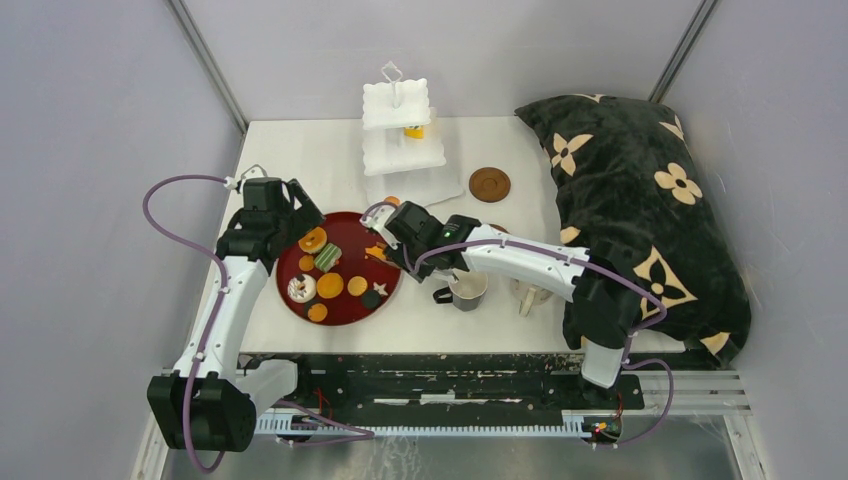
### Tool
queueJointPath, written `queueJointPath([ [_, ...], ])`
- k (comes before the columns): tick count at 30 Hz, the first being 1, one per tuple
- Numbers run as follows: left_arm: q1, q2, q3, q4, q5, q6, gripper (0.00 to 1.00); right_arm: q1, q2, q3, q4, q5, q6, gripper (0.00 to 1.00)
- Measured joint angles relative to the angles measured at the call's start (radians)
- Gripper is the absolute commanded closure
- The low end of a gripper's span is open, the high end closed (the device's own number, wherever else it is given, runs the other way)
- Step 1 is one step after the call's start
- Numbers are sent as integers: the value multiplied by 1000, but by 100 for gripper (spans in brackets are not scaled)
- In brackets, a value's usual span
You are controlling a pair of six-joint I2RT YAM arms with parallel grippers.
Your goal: Serve the afternoon tea
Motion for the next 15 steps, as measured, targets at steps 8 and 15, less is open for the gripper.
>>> queueJointPath([
  [8,0,0,0,0,0,0,0,-23,-100,0,0,-3,0,87],
  [15,0,0,0,0,0,0,0,-117,-205,-35,7,-14,19,88],
])
